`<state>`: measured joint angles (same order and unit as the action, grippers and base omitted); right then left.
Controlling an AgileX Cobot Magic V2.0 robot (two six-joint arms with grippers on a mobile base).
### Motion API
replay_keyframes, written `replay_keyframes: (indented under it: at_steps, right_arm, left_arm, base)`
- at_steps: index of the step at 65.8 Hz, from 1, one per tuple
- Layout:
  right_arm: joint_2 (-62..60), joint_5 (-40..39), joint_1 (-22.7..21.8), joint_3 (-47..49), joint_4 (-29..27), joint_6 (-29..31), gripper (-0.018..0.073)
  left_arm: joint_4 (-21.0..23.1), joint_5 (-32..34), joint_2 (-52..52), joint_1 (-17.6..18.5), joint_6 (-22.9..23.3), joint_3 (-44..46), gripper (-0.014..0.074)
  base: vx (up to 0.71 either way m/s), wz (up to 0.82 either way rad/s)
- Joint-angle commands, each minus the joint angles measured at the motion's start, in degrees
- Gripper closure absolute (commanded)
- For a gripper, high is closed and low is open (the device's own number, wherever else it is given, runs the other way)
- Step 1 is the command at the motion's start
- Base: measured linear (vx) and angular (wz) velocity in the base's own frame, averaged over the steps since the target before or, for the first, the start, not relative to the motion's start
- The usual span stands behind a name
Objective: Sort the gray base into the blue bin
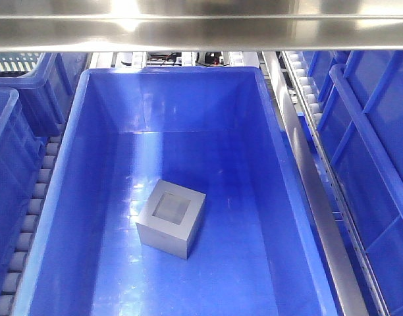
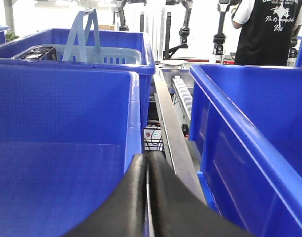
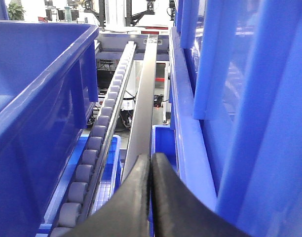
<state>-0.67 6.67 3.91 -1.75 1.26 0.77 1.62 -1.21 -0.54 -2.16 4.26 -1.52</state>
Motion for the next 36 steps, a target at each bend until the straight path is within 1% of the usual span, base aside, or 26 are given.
replay_keyframes:
  at_steps: [1, 36]
  right_arm:
    - [-0.7, -4.5, -0.3, -0.8, 0.6, 0.3, 0.0568]
    - [-0.7, -4.5, -0.3, -0.8, 0.6, 0.3, 0.0568]
  left_arm:
    - [0.2, 3.8, -1.0, 0.1, 0.5, -1.6, 0.0602]
    - [0.2, 3.8, -1.0, 0.1, 0.5, -1.6, 0.0602]
  base:
    - [0.00, 0.00]
    - [0.00, 0.00]
